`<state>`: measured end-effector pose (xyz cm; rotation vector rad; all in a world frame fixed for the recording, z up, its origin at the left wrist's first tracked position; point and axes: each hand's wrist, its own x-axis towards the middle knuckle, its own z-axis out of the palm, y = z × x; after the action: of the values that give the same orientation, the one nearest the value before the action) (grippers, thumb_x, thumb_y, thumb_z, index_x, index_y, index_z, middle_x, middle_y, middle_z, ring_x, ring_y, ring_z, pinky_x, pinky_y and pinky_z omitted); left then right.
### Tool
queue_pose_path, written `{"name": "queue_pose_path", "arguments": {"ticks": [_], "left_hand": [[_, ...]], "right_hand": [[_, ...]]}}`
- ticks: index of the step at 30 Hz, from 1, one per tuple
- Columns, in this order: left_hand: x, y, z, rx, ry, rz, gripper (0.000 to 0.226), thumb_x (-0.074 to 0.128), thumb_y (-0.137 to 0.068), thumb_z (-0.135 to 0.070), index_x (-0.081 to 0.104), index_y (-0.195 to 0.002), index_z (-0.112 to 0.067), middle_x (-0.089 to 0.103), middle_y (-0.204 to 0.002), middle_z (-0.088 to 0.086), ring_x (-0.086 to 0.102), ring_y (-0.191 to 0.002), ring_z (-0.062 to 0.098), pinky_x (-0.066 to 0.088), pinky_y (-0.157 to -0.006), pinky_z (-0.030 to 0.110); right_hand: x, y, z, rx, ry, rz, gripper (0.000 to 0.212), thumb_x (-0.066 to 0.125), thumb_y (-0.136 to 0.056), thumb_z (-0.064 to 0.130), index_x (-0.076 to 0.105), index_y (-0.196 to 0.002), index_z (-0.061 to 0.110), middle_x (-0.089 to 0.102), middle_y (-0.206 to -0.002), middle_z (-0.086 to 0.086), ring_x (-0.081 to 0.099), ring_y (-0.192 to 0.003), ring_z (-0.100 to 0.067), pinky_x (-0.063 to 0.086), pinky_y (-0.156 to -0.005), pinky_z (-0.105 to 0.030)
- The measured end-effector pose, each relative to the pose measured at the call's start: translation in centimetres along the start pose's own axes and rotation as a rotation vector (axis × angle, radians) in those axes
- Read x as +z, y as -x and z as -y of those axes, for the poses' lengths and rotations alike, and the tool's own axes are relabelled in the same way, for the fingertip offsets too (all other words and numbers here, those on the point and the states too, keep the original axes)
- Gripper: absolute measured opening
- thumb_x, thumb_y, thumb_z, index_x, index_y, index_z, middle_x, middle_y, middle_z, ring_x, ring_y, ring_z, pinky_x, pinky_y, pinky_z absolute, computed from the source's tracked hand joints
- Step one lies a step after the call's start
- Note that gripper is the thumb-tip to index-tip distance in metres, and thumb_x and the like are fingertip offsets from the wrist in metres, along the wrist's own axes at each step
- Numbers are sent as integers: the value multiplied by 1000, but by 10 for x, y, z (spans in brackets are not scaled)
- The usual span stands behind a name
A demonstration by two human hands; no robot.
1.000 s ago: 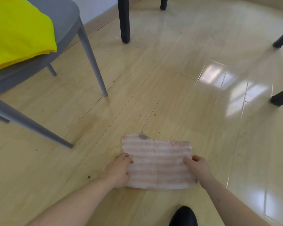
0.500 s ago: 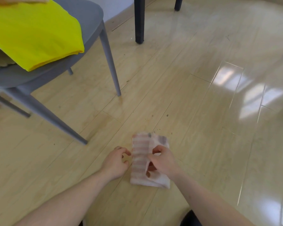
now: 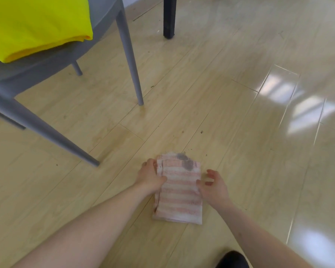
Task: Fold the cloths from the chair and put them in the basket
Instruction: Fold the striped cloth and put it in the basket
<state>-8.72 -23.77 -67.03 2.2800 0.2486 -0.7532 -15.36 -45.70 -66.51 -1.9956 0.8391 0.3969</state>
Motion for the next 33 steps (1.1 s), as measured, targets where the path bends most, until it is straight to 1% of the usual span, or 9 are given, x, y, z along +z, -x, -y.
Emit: {"name": "queue_pose_path", "arguments": {"ticks": [4, 8, 13, 16, 18, 20, 23, 27, 33], "left_hand": [[5, -20, -21, -122, 123, 12, 98, 83, -74, -30, 25, -153, -19, 48, -143, 7, 57, -120, 26, 52, -96, 37], [2, -27, -30, -273, 222, 99, 108, 87, -75, -28, 19, -158, -13, 50, -148, 9, 52, -132, 30, 48, -103, 38], [-2, -25, -32, -201, 193, 169, 46, 79, -80, -18, 68, -124, -13, 68, -114, -1, 63, -107, 19, 51, -93, 30], [-5, -19, -36, -48, 206, 44, 8, 70, -81, -11, 72, -88, -14, 61, -78, -6, 57, -78, 17, 43, -65, 22], [-10, -14, -40, 125, 170, -70, 13, 68, -81, -11, 65, -74, -21, 60, -70, -11, 54, -69, 14, 35, -53, 14], [-15, -6, -42, 278, 78, -121, 15, 68, -82, -13, 66, -78, -28, 66, -77, -16, 59, -71, 2, 36, -54, 10], [-17, 7, -40, 431, -83, -111, 28, 63, -81, -5, 66, -88, -31, 68, -90, -18, 61, -82, 2, 46, -67, 19], [-13, 14, -23, 453, -266, -23, 34, 58, -75, 1, 64, -93, -28, 63, -102, -15, 61, -91, 13, 51, -74, 35], [-3, 16, 3, 488, -492, 80, 25, 63, -85, -9, 64, -102, -28, 53, -130, -16, 59, -107, 14, 47, -75, 28]], "right_hand": [[-2, -10, 16, 71, -176, 97, 71, 71, -92, 32, 36, -151, 16, 61, -115, 4, 66, -88, -9, 50, -60, -18], [0, -18, 23, 65, -123, 118, 63, 74, -88, 46, 53, -140, 16, 68, -102, 5, 67, -83, -8, 54, -68, -25], [-6, -19, 24, 24, -69, 169, 20, 67, -87, 30, 74, -95, 14, 62, -71, 5, 54, -62, -12, 43, -57, -26], [-15, -15, 24, -80, -103, 118, 8, 67, -83, 26, 72, -85, 20, 68, -74, 9, 57, -62, -9, 46, -60, -23], [-21, -13, 24, -155, -129, 59, 5, 67, -80, 17, 71, -81, 21, 66, -72, 11, 51, -55, -4, 42, -57, -21], [-26, -11, 22, -236, -101, 4, 20, 66, -78, 7, 70, -79, 26, 70, -74, 11, 53, -54, -3, 43, -55, -22], [-30, -2, 14, -357, 4, -31, 31, 66, -79, 0, 72, -83, 30, 73, -82, 16, 65, -79, 2, 49, -63, -17], [-25, 8, -7, -469, 198, -28, 36, 66, -81, -2, 74, -94, 31, 70, -100, 21, 65, -92, -2, 49, -72, -18], [-12, 21, -31, -582, 500, 41, 28, 65, -92, 11, 78, -109, 30, 62, -126, 21, 56, -113, -6, 51, -84, -21]]}}
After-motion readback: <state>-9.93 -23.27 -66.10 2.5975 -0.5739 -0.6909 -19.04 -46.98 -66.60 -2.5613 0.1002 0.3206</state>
